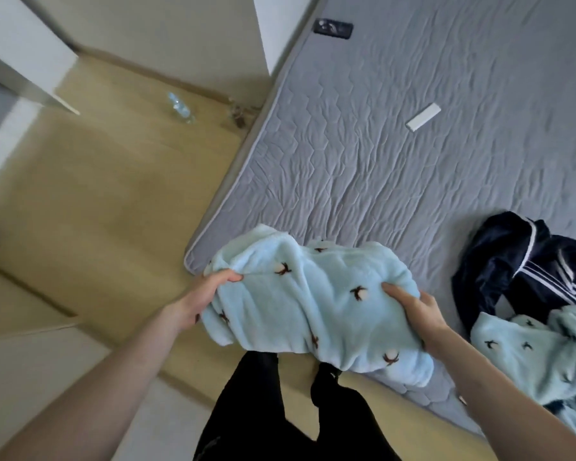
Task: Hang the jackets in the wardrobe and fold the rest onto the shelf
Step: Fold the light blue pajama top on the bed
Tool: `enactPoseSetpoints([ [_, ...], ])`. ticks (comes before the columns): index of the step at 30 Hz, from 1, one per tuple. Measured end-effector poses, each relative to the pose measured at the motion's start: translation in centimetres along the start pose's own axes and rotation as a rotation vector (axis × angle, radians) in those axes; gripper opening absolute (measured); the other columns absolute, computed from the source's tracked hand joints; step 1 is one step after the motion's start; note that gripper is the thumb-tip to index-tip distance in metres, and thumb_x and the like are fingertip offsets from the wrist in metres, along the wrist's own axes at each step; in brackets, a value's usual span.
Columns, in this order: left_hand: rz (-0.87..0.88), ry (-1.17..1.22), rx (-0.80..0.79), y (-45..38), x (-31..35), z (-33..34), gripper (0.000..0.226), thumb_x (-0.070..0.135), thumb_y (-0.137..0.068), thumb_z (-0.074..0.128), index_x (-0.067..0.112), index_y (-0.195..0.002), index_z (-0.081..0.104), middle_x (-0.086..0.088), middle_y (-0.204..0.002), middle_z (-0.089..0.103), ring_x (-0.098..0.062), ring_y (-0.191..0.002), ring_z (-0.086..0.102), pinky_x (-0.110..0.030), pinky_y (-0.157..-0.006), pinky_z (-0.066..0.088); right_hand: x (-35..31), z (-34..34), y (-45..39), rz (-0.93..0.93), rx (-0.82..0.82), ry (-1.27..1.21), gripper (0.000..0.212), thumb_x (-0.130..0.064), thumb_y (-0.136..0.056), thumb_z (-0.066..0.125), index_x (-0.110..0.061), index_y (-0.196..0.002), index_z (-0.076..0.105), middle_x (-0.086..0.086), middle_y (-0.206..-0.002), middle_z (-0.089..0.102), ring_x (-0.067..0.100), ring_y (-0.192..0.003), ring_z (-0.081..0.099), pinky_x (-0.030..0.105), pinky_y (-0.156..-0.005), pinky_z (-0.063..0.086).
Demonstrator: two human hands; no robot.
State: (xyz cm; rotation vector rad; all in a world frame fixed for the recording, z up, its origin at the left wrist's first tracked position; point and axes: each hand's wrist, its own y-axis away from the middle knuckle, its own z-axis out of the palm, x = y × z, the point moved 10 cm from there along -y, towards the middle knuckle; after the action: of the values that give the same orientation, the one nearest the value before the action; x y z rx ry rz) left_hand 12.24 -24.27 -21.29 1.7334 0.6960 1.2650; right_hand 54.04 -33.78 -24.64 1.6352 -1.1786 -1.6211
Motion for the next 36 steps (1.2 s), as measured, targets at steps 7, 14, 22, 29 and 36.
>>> enactPoseSetpoints([
  [7, 0.073, 0.276, 0.154, 10.9, -4.3, -9.3, 0.059, 0.042, -0.065, 0.084, 0.016, -0.117, 0.075, -0.011, -0.108, 0.078, -0.033, -0.098, 0.076, -0.049, -0.089, 0.059, -7.2, 9.0, 8.5, -0.129, -0.072, 0.173, 0.044, -0.066, -0.05, 0.09, -0.04, -0.083, 0.079, -0.005, -0.083, 0.08, 0.014, -0.069, 0.077, 0.026, -0.049, 0.059],
  [14, 0.195, 0.441, 0.262, 16.1, -6.4, -23.4, 0.064, 0.049, -0.064, 0.083, 0.022, -0.122, 0.072, -0.008, -0.11, 0.078, -0.031, -0.101, 0.075, -0.055, -0.098, 0.056, -16.1, 24.9, 13.0, -0.313, -0.145, 0.293, 0.048, -0.072, -0.05, 0.088, -0.046, -0.089, 0.077, -0.007, -0.088, 0.081, 0.013, -0.074, 0.078, 0.033, -0.065, 0.061],
  [22, 0.356, 0.604, 0.458, 21.6, -5.7, -43.7, 0.065, 0.045, -0.06, 0.085, 0.02, -0.119, 0.074, -0.007, -0.106, 0.079, -0.03, -0.097, 0.076, -0.052, -0.093, 0.058, -25.2, 45.3, 18.2, -0.472, -0.234, 0.313, 0.064, -0.068, -0.044, 0.088, -0.031, -0.093, 0.071, -0.016, -0.075, 0.077, 0.018, -0.069, 0.077, 0.03, -0.054, 0.058],
  [29, 0.437, 0.725, 0.528, 23.1, -3.2, -56.4, 0.073, 0.049, -0.056, 0.088, 0.019, -0.121, 0.074, -0.012, -0.111, 0.077, -0.035, -0.102, 0.074, -0.056, -0.098, 0.056, -34.4, 59.4, 20.2, -0.571, -0.345, 0.345, 0.07, -0.064, -0.045, 0.091, -0.023, -0.1, 0.079, -0.003, -0.09, 0.081, 0.02, -0.074, 0.079, 0.036, -0.064, 0.061],
  [36, 0.512, 0.785, 0.659, 24.7, 2.1, -67.5, 0.069, 0.045, -0.058, 0.085, 0.019, -0.12, 0.074, -0.012, -0.109, 0.078, -0.033, -0.099, 0.075, -0.045, -0.085, 0.059, -44.5, 73.1, 20.4, -0.626, -0.517, 0.392, 0.073, -0.062, -0.049, 0.09, -0.019, -0.107, 0.075, 0.001, -0.086, 0.081, 0.023, -0.07, 0.078, 0.033, -0.047, 0.06],
])
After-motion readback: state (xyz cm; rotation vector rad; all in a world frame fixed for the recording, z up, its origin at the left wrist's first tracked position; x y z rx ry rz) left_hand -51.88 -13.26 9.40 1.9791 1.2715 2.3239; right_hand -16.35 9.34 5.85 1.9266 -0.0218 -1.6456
